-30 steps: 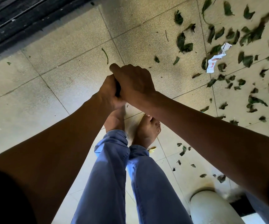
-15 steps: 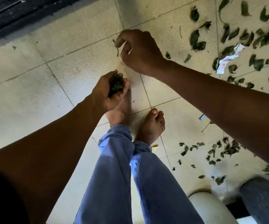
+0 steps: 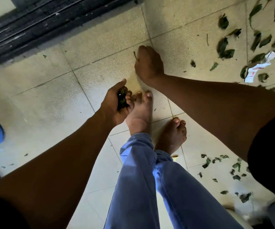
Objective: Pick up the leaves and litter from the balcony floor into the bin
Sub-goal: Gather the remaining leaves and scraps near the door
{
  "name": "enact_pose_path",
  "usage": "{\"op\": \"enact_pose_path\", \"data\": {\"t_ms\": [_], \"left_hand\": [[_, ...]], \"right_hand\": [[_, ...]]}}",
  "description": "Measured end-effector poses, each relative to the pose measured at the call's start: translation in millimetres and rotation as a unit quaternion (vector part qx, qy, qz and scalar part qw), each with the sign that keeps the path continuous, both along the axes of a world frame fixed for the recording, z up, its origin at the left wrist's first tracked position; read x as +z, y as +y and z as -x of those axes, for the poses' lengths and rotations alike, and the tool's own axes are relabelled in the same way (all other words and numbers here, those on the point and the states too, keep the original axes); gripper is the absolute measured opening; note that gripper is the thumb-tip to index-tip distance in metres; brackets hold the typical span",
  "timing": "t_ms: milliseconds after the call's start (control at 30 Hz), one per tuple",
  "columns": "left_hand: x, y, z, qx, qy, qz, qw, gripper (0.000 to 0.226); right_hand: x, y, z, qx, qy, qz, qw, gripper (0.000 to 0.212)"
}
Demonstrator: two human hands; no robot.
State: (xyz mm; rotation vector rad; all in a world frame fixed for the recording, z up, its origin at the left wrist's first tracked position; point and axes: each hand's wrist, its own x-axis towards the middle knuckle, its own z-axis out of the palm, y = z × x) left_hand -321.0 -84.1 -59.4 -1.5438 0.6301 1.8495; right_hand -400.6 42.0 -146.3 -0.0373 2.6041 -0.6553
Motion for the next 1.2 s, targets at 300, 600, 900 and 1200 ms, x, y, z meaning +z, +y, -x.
{"op": "enact_pose_path", "data": {"t_ms": [300,600,900,1200], "left_hand": [[-4.6,-3.0,-3.6,0.052,0.015,0.014,0.998,0.04],[-0.7,8.2,6.0,0.007,0.01,0.033,0.999,0.042],[1.2,2.0,3.6,-0.059,0.006,0.07,0.996,0.04],[-7.2,3.6,-2.0,-0.028,-0.006,0.083,0.996,0.049]], "right_hand": [[16.0,28.6,-6.9,-0.062,-0.053,-0.004,0.997,0.017],[-3.7,35.8,-32.1,0.052,0.056,0.004,0.997,0.011],[-10.9,39.5,-32.8,0.021,0.066,0.035,0.997,0.004],[39.7,29.4,-33.1,-0.249,-0.144,0.239,0.927,0.007]]}}
